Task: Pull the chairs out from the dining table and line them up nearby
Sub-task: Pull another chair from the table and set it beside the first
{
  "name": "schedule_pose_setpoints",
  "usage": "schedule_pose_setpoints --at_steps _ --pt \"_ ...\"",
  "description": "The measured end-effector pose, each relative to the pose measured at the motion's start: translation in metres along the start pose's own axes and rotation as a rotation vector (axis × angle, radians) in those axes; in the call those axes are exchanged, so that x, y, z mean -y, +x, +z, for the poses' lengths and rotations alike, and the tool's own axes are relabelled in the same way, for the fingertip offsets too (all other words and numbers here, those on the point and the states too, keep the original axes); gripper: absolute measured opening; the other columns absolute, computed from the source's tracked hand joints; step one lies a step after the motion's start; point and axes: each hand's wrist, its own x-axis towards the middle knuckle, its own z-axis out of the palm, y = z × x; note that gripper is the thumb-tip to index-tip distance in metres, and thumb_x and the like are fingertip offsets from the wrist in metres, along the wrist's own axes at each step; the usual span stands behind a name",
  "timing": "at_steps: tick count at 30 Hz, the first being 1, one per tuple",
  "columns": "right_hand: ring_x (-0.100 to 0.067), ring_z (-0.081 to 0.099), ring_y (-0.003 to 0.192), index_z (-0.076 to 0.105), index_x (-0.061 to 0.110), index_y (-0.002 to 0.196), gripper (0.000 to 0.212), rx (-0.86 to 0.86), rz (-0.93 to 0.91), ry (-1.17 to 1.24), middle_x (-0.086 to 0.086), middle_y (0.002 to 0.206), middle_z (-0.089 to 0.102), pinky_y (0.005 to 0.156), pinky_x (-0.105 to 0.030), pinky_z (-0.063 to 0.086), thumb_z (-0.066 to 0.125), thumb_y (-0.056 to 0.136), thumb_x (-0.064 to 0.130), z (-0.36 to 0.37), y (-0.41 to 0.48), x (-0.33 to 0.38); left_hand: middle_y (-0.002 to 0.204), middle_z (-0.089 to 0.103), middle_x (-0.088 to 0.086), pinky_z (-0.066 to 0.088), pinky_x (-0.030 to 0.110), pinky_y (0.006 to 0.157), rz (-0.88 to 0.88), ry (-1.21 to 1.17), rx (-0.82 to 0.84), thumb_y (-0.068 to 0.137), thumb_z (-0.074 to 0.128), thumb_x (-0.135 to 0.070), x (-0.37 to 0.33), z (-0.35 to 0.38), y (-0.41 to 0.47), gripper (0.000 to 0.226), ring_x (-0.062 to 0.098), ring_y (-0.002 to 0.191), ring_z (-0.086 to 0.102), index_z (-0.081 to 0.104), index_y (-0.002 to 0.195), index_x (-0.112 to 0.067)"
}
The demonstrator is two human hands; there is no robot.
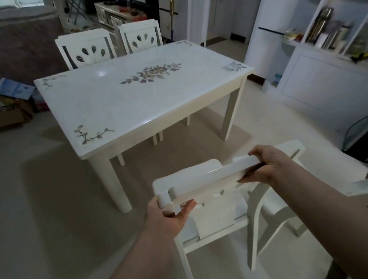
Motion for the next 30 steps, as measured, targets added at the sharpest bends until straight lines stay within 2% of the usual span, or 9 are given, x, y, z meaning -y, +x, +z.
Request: schedule_pose_setpoints --at_steps 5,9,11,14,16,19,22,26,30 --pt "-0.034 0.041 0.130 0.039 0.003 0.077 0.014 0.008 0.019 0.065 -0.016 0.083 0.042 0.107 -0.060 0.029 0.042 0.091 0.000 -0.035 -0.004 -0.006 0.132 0.051 0.028 0.056 0.056 0.057 0.027 0.001 -0.014 0.086 0.052 -0.023 0.033 -0.007 -0.004 0.047 0.055 0.117 0.048 0.055 0.128 -0.004" --pt "-0.033 0.042 0.126 0.040 0.003 0.078 0.013 0.025 0.022 0.080 -0.015 0.084 0.042 0.108 -0.060 0.028 0.042 0.091 0.000 -0.063 -0.003 -0.011 0.133 0.050 0.029 0.051 0.055 0.086 0.031 -0.022 -0.020 0.089 0.049 -0.023 0.059 -0.010 -0.016 0.046 0.054 0.119 0.047 0.053 0.129 -0.001" --pt "-0.034 0.045 0.116 0.041 0.003 0.079 0.011 0.032 0.034 0.082 -0.015 0.086 0.043 0.108 -0.060 0.030 0.042 0.089 0.000 -0.083 0.001 -0.015 0.132 0.051 0.028 0.049 0.055 0.092 0.032 -0.017 -0.022 0.089 0.049 -0.022 0.076 -0.013 -0.019 0.045 0.055 0.119 0.047 0.053 0.128 -0.001" --pt "-0.035 0.045 0.098 0.042 0.003 0.081 0.007 0.032 0.047 0.095 -0.015 0.088 0.044 0.106 -0.060 0.032 0.042 0.087 -0.001 -0.113 0.006 -0.018 0.129 0.055 0.025 0.053 0.060 0.079 0.059 -0.037 -0.038 0.086 0.053 -0.022 0.103 -0.020 -0.016 0.044 0.055 0.114 0.050 0.057 0.125 -0.003" --pt "-0.033 0.045 0.096 0.041 0.004 0.082 0.008 0.030 0.059 0.122 -0.014 0.087 0.043 0.106 -0.058 0.033 0.042 0.087 -0.002 -0.124 0.009 -0.021 0.127 0.058 0.024 0.055 0.060 0.073 0.052 -0.026 -0.035 0.082 0.054 -0.019 0.113 -0.026 -0.013 0.045 0.053 0.113 0.052 0.059 0.124 -0.003" --pt "-0.031 0.044 0.098 0.041 0.004 0.081 0.008 0.037 0.080 0.159 -0.013 0.087 0.042 0.108 -0.052 0.035 0.044 0.085 -0.003 -0.147 0.012 -0.024 0.127 0.057 0.027 0.055 0.060 0.076 0.045 -0.017 -0.031 0.079 0.055 -0.015 0.134 -0.035 -0.011 0.048 0.053 0.111 0.054 0.058 0.124 0.001" --pt "-0.028 0.044 0.084 0.040 0.005 0.079 0.010 0.028 0.098 0.172 -0.012 0.084 0.040 0.110 -0.047 0.034 0.044 0.084 -0.003 -0.161 0.014 -0.028 0.126 0.056 0.029 0.054 0.059 0.081 0.041 -0.007 -0.039 0.077 0.056 -0.016 0.148 -0.044 -0.011 0.050 0.054 0.109 0.056 0.057 0.124 0.002" --pt "-0.028 0.042 0.074 0.039 0.005 0.078 0.011 0.030 0.101 0.184 -0.012 0.083 0.039 0.108 -0.049 0.036 0.041 0.086 -0.003 -0.174 0.011 -0.035 0.125 0.059 0.028 0.056 0.058 0.074 0.010 0.026 -0.064 0.078 0.053 -0.009 0.160 -0.050 -0.013 0.047 0.053 0.108 0.057 0.059 0.124 0.000" --pt "-0.028 0.041 0.072 0.037 0.006 0.076 0.013 0.017 0.102 0.166 -0.012 0.081 0.037 0.109 -0.046 0.034 0.038 0.086 -0.002 -0.187 0.009 -0.045 0.125 0.060 0.026 0.058 0.056 0.070 -0.033 0.064 -0.093 0.069 0.056 0.002 0.168 -0.058 -0.020 0.056 0.050 0.108 0.059 0.057 0.125 0.000"
